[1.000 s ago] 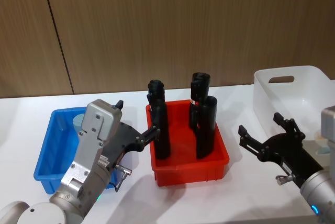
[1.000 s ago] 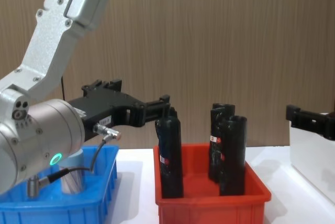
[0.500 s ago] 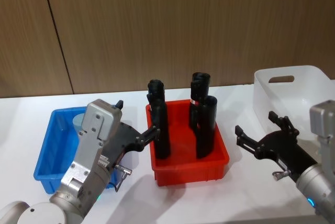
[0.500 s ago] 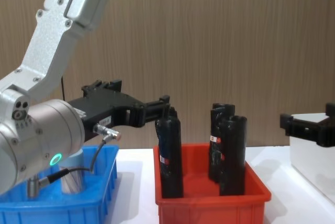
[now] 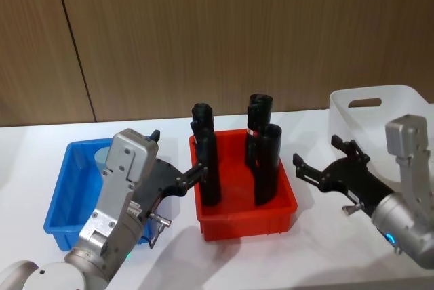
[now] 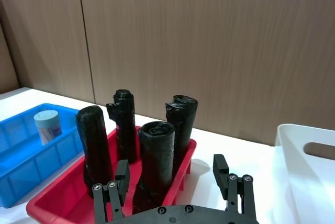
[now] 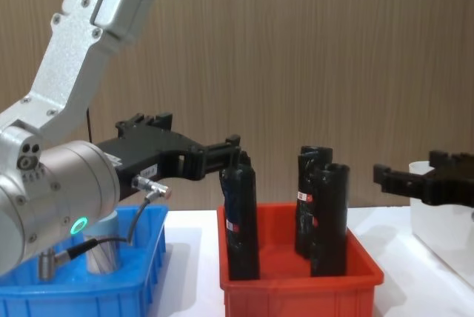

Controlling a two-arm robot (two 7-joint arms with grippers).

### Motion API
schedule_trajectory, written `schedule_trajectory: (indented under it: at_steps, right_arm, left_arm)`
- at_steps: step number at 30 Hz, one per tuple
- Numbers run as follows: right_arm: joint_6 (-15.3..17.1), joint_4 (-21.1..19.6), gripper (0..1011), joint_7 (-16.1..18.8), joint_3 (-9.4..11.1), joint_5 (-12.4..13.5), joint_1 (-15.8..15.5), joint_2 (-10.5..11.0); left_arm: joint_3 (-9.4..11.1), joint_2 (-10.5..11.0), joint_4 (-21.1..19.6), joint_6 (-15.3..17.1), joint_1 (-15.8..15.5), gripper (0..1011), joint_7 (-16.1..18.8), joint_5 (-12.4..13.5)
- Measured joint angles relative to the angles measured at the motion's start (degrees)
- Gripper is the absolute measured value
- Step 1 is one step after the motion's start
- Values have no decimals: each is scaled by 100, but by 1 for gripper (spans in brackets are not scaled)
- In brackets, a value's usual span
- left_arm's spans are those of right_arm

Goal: Pick the cotton swabs from the blue box and place them into the white box.

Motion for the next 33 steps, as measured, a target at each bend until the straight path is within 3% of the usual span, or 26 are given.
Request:
schedule_trajectory:
  at_steps: [16,33]
  right_arm:
    - [-383,1627,1002,1100,-6,435,1068,-338]
    - [-745,3100,1002,1837,-80,542,1968,-614]
  left_arm:
    - [0,0,0,0,0,1004,0,0]
    - [0,0,0,0,0,1004,1,0]
